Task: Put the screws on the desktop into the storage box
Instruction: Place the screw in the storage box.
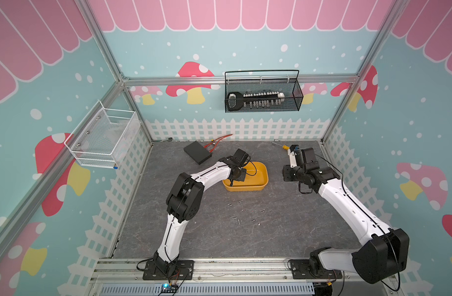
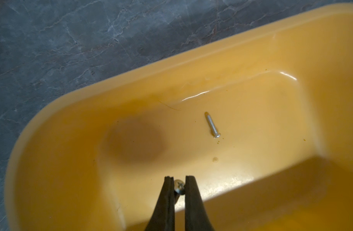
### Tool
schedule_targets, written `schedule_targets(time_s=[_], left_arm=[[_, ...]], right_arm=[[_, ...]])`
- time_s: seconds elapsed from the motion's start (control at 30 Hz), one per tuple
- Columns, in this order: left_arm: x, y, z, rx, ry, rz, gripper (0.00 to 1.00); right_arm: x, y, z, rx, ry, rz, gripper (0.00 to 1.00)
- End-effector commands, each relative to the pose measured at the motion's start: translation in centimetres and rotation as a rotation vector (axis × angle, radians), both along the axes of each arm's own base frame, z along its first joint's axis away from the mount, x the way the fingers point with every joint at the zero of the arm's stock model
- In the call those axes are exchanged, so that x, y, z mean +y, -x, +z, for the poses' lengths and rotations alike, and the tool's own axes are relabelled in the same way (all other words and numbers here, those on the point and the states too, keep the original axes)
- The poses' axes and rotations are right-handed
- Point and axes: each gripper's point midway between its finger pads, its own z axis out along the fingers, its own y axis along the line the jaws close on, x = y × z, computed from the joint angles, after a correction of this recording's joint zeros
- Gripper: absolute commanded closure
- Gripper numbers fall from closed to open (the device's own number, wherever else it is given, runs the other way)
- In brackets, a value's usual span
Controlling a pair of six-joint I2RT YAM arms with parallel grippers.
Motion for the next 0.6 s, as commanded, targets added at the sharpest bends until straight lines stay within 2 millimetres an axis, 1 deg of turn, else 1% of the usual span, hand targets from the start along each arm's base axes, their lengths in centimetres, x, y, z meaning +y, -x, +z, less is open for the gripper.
schedule_targets(time_s=[0.0, 0.13, 0.37, 0.57], left_arm=[[0.2, 0.3, -1.3, 0.042, -0.001, -0.013, 1.00], [0.5, 0.2, -2.4, 0.069, 0.002, -0.009, 1.00], [0.9, -0.1, -2.7, 0.070, -0.007, -0.011, 1.00], [1.3, -0.1, -3.0, 0.075, -0.015, -0.009, 0.92]], right_arm=[[0.0, 0.1, -0.7, 0.010, -0.004, 0.004, 0.61], [0.0, 0.1, -0.6, 0.011, 0.003, 0.007, 0.61], [-0.2, 0.0, -0.7, 0.014, 0.016, 0.007, 0.60], [-0.2, 0.0, -0.9, 0.023, 0.022, 0.008, 0.60]])
